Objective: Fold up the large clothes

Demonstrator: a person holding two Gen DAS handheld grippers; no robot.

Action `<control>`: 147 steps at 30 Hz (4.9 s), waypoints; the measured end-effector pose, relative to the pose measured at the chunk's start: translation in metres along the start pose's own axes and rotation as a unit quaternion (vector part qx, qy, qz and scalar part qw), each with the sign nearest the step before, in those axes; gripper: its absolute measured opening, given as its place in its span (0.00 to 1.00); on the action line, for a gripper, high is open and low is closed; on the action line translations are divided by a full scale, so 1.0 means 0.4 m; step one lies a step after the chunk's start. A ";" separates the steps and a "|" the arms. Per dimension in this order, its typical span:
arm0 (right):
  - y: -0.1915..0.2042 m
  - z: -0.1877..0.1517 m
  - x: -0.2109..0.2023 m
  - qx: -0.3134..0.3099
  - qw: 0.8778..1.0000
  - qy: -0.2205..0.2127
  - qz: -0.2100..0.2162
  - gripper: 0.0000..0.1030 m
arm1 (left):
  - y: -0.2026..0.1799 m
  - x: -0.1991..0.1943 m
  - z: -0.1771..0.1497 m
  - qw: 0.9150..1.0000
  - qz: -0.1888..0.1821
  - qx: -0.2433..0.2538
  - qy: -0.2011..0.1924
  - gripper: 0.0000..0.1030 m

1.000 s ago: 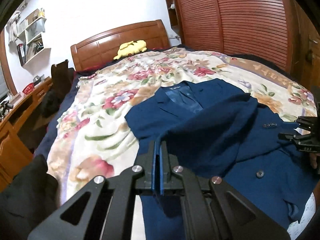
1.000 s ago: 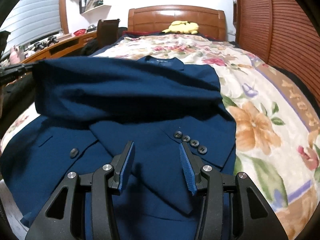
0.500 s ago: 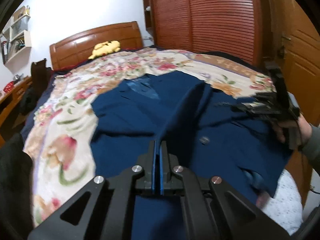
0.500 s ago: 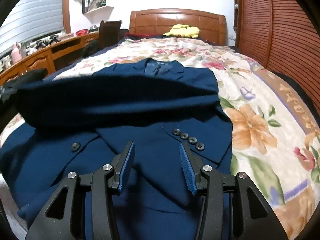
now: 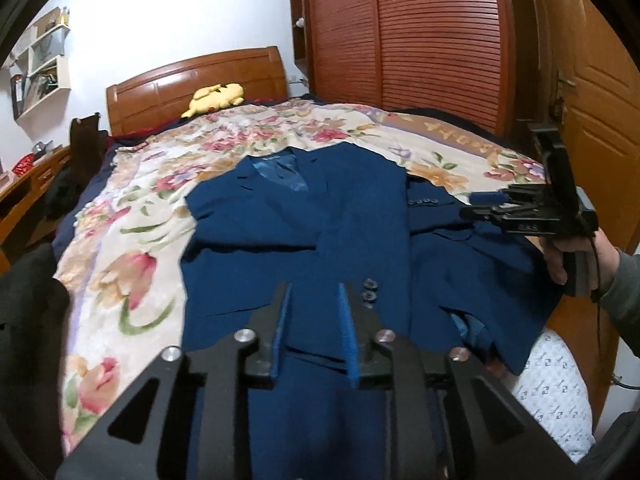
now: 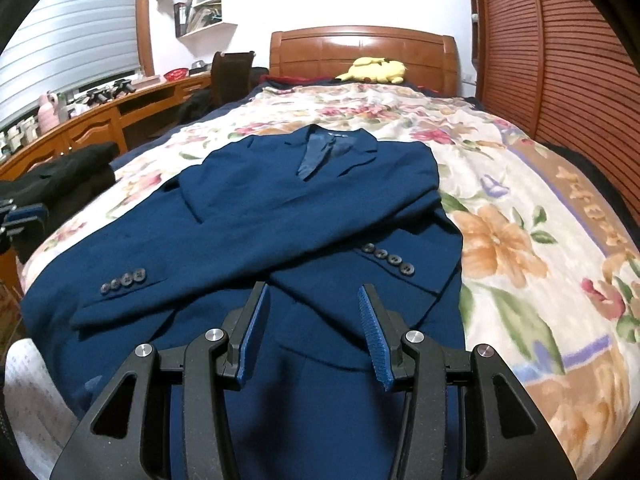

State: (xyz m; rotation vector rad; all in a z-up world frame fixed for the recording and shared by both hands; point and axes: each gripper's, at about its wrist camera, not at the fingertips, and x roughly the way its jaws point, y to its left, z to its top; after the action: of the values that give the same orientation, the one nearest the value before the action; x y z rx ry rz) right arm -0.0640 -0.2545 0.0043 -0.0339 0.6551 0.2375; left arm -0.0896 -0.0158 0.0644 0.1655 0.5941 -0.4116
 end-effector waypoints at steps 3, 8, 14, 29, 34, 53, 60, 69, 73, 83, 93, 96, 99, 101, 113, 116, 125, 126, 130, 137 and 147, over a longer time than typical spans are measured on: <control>0.001 -0.015 -0.012 0.000 1.000 0.002 0.002 0.45 | 0.029 -0.003 -0.015 1.000 0.018 -0.005 0.002 0.30; -0.005 -0.046 -0.031 -0.007 1.000 0.010 -0.008 0.46 | 0.103 0.005 -0.076 0.998 0.047 -0.028 0.021 0.35; -0.030 -0.091 -0.052 -0.020 0.999 0.024 -0.042 0.46 | 0.178 0.021 -0.168 0.994 0.073 -0.054 0.054 0.37; -0.094 -0.164 -0.074 0.010 0.996 0.064 -0.063 0.46 | 0.245 0.031 -0.296 0.990 0.076 -0.088 0.085 0.45; -0.102 -0.188 -0.084 0.002 0.993 0.081 -0.091 0.47 | 0.253 0.022 -0.309 0.989 0.077 -0.098 0.080 0.49; -0.109 -0.214 -0.093 0.020 0.994 0.107 -0.009 0.48 | 0.232 0.000 -0.337 0.989 0.060 -0.120 0.063 0.51; -0.085 -0.206 -0.094 0.005 0.995 0.097 0.013 0.12 | 0.222 -0.013 -0.333 0.989 0.032 -0.126 0.068 0.17; -0.066 -0.128 -0.169 0.013 1.000 0.015 0.008 0.03 | 0.173 -0.106 -0.250 0.994 0.032 -0.097 0.025 0.00; -0.065 -0.077 -0.219 0.012 1.000 -0.018 0.010 0.03 | 0.159 -0.159 -0.198 0.995 0.036 -0.092 -0.006 0.00; -0.032 0.015 -0.335 -0.003 0.995 -0.096 0.016 0.03 | 0.105 -0.276 -0.076 0.993 0.030 -0.077 -0.081 0.00; -0.003 0.105 -0.494 -0.024 0.984 -0.175 0.012 0.02 | 0.062 -0.422 0.099 0.986 0.025 -0.043 -0.157 0.00; -0.007 0.130 -0.552 -0.028 0.980 -0.199 0.013 0.02 | 0.065 -0.466 0.150 0.983 0.024 -0.040 -0.179 0.00; -0.015 0.154 -0.612 -0.031 0.974 -0.223 0.010 0.02 | 0.069 -0.511 0.192 0.979 0.026 -0.035 -0.201 0.00; -0.027 0.174 -0.642 -0.032 0.971 -0.238 0.009 0.02 | 0.074 -0.534 0.219 0.976 0.031 -0.030 -0.213 0.00; -0.139 0.360 -0.288 -0.001 0.989 -0.143 -0.026 0.03 | 0.229 -0.204 0.297 0.988 0.067 -0.058 -0.127 0.00; -0.177 0.380 -0.154 0.007 0.993 -0.112 -0.044 0.03 | 0.303 -0.069 0.296 0.989 0.088 -0.077 -0.091 0.00; -0.309 0.426 0.161 0.041 0.993 -0.046 -0.102 0.03 | 0.448 0.245 0.321 0.988 0.103 -0.115 -0.025 0.00; -0.317 0.428 0.179 0.046 0.993 -0.042 -0.102 0.03 | 0.455 0.271 0.323 0.987 0.102 -0.118 -0.023 0.00; -0.335 0.410 0.262 0.057 0.994 -0.014 -0.092 0.03 | 0.451 0.330 0.311 0.989 0.092 -0.115 -0.012 0.00; -0.316 0.373 0.301 0.032 0.995 0.011 -0.090 0.07 | 0.417 0.361 0.254 0.990 0.073 -0.118 0.012 0.02; -0.279 0.355 0.253 0.019 0.997 0.019 -0.069 0.35 | 0.346 0.289 0.207 0.994 0.045 -0.097 0.009 0.22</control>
State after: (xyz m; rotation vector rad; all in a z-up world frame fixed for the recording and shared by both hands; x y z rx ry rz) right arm 0.1245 -0.3271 0.0507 -0.0463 0.6928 0.0915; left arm 0.0976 0.0496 0.0704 0.0100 0.6386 -0.2627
